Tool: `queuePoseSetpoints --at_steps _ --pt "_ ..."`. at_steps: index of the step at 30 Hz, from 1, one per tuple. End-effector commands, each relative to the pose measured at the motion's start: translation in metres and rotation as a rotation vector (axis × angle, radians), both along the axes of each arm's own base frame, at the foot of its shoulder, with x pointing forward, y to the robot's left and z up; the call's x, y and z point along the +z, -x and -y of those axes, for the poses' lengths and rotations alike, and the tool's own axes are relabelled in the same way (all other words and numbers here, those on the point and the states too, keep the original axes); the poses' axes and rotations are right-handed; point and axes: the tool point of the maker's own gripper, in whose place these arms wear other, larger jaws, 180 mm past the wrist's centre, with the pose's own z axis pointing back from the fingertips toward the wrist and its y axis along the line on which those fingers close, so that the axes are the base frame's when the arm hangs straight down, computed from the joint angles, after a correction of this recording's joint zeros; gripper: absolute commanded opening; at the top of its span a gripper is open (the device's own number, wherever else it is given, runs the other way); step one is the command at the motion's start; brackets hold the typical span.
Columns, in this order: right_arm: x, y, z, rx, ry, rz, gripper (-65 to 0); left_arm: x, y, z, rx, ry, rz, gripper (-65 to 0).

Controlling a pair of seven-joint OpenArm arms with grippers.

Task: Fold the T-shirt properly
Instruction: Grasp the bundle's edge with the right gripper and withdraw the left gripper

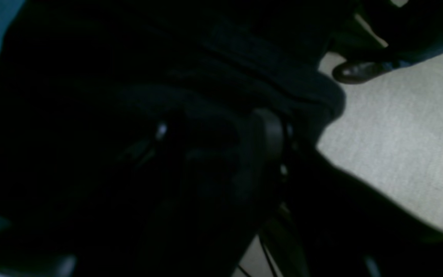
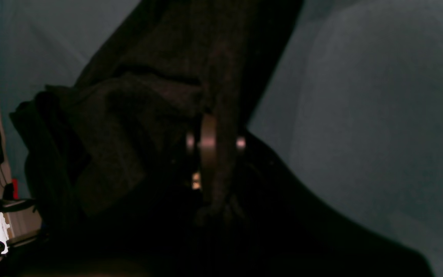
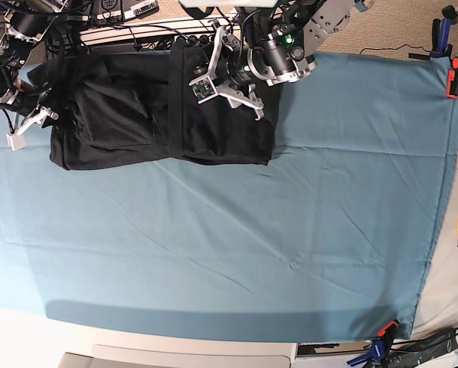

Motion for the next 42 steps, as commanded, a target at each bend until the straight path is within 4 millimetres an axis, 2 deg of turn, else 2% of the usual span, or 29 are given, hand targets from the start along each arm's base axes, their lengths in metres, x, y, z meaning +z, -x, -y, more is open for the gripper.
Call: queuePoseSetpoints --at_steps 1,4,8,16,19,24,27,32,38,42 --pt "0.017 -0.010 0.007 0.014 0.025 0.058 -65.0 0.012 -0.004 0.006 0.002 0.043 0.025 -36.2" --pt "0.025 -0.015 0.003 0.032 0.002 0.110 -65.0 0.012 -0.004 0.006 0.002 0.043 0.026 -36.2" --pt "0.055 -0.030 -0.012 0.050 -0.080 0.258 -65.0 0.009 -0.012 -0.001 0.031 0.002 0.058 -36.2" --pt "0.095 -0.040 -0.045 0.160 0.013 0.392 -65.0 0.003 -0.038 -0.026 0.169 -0.119 0.151 -36.2" --pt "0.096 -0.032 -0.066 0.215 0.036 0.395 -65.0 0.002 -0.048 -0.037 0.203 -0.178 0.201 -36.2" --pt "0.079 -0.006 -0.116 0.312 -0.011 0.353 -65.0 0.003 -0.061 -0.053 0.267 -0.228 0.241 -36.3" --pt "0.072 0.006 -0.150 0.360 -0.058 0.341 -65.0 0.002 -0.074 -0.076 0.335 -0.265 0.242 -36.3" --pt "0.067 0.015 -0.194 0.431 -0.081 0.336 -65.0 0.004 -0.098 -0.127 0.482 -0.284 0.227 -36.4" --pt "0.061 0.021 -0.241 0.537 -0.087 0.323 -65.0 0.007 -0.112 -0.191 0.590 -0.330 0.225 -36.4" --pt "0.056 0.027 -0.267 0.597 -0.102 0.308 -65.0 0.009 -0.116 -0.217 0.637 -0.347 0.218 -36.5"
